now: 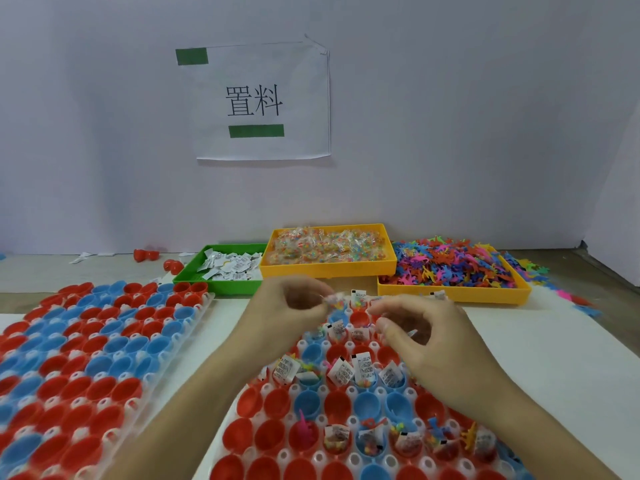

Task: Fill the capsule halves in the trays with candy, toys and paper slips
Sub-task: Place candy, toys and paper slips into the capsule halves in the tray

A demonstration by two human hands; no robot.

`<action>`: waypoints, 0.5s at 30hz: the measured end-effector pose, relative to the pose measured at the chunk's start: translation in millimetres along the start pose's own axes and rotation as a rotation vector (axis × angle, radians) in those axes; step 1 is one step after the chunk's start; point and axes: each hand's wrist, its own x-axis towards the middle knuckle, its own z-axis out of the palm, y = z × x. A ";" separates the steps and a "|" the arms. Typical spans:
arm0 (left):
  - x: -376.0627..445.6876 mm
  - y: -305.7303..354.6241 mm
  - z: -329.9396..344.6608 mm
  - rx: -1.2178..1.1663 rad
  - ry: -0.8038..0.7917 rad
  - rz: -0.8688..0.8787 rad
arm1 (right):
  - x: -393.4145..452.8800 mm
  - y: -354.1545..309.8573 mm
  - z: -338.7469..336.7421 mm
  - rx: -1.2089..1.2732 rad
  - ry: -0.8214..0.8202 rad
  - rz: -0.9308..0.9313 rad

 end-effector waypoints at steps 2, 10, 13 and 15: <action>-16.7 -0.8 2.5 -0.007 -0.043 0.042 | -2.1 -1.5 5.0 0.016 -0.037 0.006; -41.6 -7.1 7.6 0.006 -0.084 0.184 | -8.3 -8.8 17.7 0.165 -0.062 -0.023; -44.3 -7.7 6.6 0.028 -0.111 0.195 | -10.4 -11.8 20.4 0.177 -0.055 -0.037; -44.7 -8.0 5.6 0.039 -0.113 0.200 | -10.7 -13.0 21.0 0.189 -0.047 -0.024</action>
